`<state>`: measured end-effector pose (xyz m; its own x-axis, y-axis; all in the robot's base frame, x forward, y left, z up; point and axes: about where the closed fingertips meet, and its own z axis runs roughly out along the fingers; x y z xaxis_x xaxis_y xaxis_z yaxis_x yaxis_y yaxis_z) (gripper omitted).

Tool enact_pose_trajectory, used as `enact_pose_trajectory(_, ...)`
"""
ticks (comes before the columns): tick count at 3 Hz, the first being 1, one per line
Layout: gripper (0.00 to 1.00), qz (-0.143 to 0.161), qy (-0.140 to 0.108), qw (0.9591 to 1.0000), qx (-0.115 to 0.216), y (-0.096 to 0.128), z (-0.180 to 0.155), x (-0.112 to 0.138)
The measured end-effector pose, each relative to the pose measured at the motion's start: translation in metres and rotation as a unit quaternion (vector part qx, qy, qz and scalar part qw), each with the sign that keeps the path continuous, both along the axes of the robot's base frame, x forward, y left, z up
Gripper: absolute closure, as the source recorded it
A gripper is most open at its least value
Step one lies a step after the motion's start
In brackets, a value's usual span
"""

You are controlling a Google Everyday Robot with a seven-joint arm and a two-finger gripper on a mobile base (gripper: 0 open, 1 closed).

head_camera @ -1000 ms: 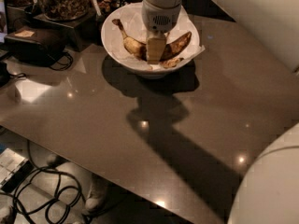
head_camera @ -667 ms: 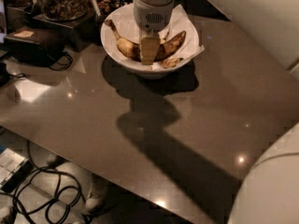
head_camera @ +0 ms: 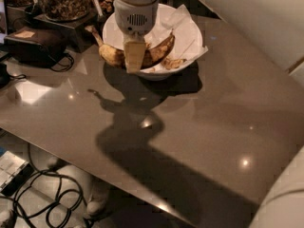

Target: Pick banana from white bowl

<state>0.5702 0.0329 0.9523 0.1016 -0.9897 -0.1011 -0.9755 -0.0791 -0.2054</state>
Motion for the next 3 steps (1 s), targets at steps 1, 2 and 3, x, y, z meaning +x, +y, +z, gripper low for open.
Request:
enact_pose_trajectory(1,1.00,-0.003,0.013,0.9997,0.019,0.021,-0.003,-0.010)
enact_pose_trajectory(2,1.00,-0.038,0.035,0.9971,0.055,0.071,-0.010,-0.023)
enact_pose_trajectory(3,1.00,-0.038,0.035,0.9971,0.055,0.071,-0.010,-0.023)
